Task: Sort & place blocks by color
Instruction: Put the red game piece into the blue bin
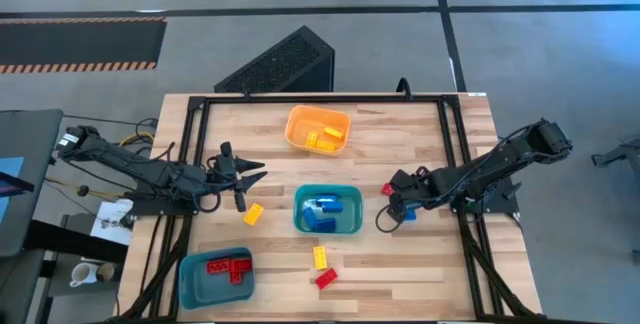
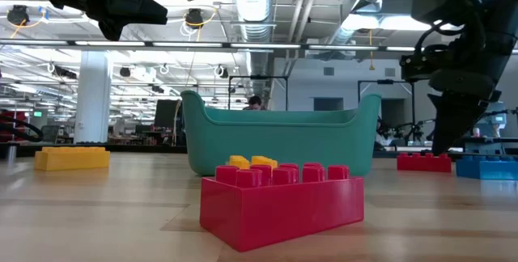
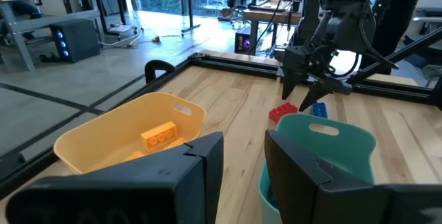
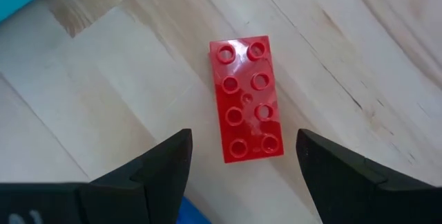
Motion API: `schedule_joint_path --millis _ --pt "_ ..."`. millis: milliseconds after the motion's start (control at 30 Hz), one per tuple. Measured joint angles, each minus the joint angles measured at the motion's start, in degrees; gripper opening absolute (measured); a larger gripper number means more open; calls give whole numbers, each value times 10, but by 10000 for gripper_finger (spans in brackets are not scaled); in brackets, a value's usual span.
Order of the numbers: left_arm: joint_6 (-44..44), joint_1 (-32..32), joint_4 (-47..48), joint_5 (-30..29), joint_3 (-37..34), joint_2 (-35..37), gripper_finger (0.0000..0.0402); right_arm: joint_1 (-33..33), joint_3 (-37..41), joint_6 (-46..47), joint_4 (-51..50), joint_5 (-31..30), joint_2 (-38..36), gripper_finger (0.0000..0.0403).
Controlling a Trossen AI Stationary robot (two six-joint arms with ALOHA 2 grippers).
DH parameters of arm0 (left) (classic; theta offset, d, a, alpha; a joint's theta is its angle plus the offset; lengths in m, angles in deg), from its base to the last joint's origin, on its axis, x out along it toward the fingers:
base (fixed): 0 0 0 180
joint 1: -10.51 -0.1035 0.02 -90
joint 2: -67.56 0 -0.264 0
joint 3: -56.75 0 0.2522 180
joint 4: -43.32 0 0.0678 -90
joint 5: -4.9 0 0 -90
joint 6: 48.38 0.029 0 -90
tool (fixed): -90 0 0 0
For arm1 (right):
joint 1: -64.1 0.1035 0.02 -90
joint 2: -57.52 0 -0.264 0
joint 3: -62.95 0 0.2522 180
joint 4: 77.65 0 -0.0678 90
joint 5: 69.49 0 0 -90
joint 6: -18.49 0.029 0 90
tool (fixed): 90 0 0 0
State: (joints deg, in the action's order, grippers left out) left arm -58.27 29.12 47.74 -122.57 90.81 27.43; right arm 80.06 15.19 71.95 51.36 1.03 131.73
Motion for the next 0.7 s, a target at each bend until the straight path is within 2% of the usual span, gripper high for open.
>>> schedule_joint_path --millis 200,500,700 --pt "0 0 0 1 0 0 94 -17 0 9 0 13 0 281" --pt "0 0 0 -3 0 0 94 -62 0 -59 9 19 0 281" --pt "0 0 0 -3 0 0 94 -91 22 -109 82 69 0 281"
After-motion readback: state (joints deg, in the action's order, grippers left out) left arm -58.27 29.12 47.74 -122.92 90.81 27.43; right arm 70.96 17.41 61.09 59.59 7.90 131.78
